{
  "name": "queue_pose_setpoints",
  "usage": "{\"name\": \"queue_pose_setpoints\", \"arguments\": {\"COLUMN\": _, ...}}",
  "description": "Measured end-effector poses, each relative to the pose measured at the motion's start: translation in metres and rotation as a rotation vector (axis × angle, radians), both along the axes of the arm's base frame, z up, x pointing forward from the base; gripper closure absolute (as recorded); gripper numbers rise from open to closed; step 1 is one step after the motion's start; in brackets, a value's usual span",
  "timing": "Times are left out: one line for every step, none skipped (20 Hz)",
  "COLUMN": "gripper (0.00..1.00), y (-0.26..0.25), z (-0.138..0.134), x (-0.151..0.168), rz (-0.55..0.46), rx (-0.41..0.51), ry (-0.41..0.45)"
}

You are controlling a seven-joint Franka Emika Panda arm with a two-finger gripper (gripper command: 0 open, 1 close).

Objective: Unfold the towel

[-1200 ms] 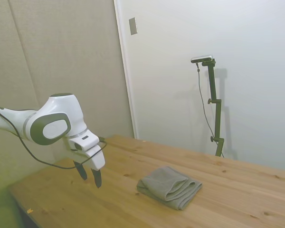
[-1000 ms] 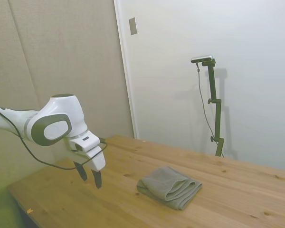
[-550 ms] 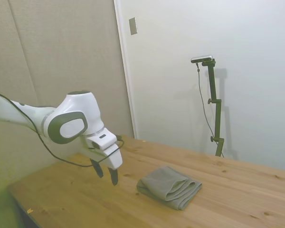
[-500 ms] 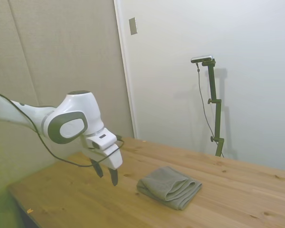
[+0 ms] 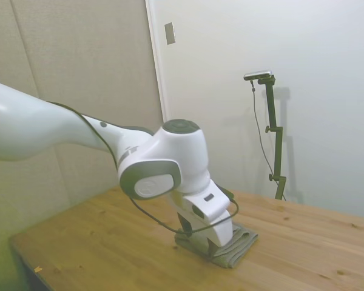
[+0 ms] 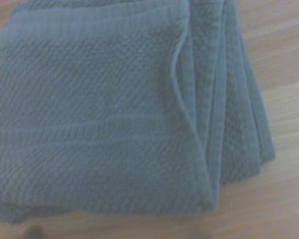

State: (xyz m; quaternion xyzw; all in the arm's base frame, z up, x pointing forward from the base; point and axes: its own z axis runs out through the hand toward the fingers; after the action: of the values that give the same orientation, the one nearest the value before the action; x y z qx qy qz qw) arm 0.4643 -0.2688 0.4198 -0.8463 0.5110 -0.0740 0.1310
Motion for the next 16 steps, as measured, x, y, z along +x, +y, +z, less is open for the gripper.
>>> {"name": "queue_pose_setpoints", "arguments": {"gripper": 0.0, "y": -0.01, "z": -0.007, "x": 0.003, "rz": -0.005, "rx": 0.023, "ry": -0.012}}
{"name": "queue_pose_setpoints", "arguments": {"gripper": 0.0, "y": -0.019, "z": -0.013, "x": 0.005, "rz": -0.011, "rx": 0.043, "ry": -0.019}}
{"name": "queue_pose_setpoints", "arguments": {"gripper": 0.0, "y": -0.026, "z": -0.019, "x": 0.007, "rz": -0.013, "rx": 0.061, "ry": -0.023}}
{"name": "queue_pose_setpoints", "arguments": {"gripper": 0.0, "y": -0.032, "z": -0.024, "x": 0.009, "rz": -0.014, "rx": 0.078, "ry": -0.026}}
{"name": "queue_pose_setpoints", "arguments": {"gripper": 0.0, "y": -0.037, "z": -0.027, "x": 0.01, "rz": -0.016, "rx": 0.098, "ry": -0.029}}
{"name": "queue_pose_setpoints", "arguments": {"gripper": 0.0, "y": -0.041, "z": -0.03, "x": 0.011, "rz": -0.014, "rx": 0.116, "ry": -0.035}}
{"name": "queue_pose_setpoints", "arguments": {"gripper": 0.0, "y": -0.045, "z": -0.032, "x": 0.011, "rz": -0.012, "rx": 0.13, "ry": -0.042}}
{"name": "queue_pose_setpoints", "arguments": {"gripper": 0.0, "y": -0.048, "z": -0.035, "x": 0.011, "rz": -0.009, "rx": 0.146, "ry": -0.058}}
{"name": "queue_pose_setpoints", "arguments": {"gripper": 0.0, "y": -0.05, "z": -0.037, "x": 0.012, "rz": 0.0, "rx": 0.162, "ry": -0.082}}
{"name": "queue_pose_setpoints", "arguments": {"gripper": 0.0, "y": -0.051, "z": -0.04, "x": 0.013, "rz": 0.008, "rx": 0.175, "ry": -0.103}}
{"name": "queue_pose_setpoints", "arguments": {"gripper": 0.0, "y": -0.05, "z": -0.042, "x": 0.014, "rz": 0.016, "rx": 0.194, "ry": -0.121}}
{"name": "queue_pose_setpoints", "arguments": {"gripper": 0.0, "y": -0.047, "z": -0.045, "x": 0.015, "rz": 0.03, "rx": 0.22, "ry": -0.137}}
{"name": "queue_pose_setpoints", "arguments": {"gripper": 0.0, "y": -0.044, "z": -0.047, "x": 0.016, "rz": 0.044, "rx": 0.243, "ry": -0.145}}
{"name": "queue_pose_setpoints", "arguments": {"gripper": 0.0, "y": -0.042, "z": -0.049, "x": 0.017, "rz": 0.053, "rx": 0.257, "ry": -0.152}}
{"name": "queue_pose_setpoints", "arguments": {"gripper": 0.0, "y": -0.04, "z": -0.051, "x": 0.018, "rz": 0.058, "rx": 0.269, "ry": -0.157}}
{"name": "queue_pose_setpoints", "arguments": {"gripper": 0.0, "y": -0.039, "z": -0.053, "x": 0.018, "rz": 0.063, "rx": 0.278, "ry": -0.167}}
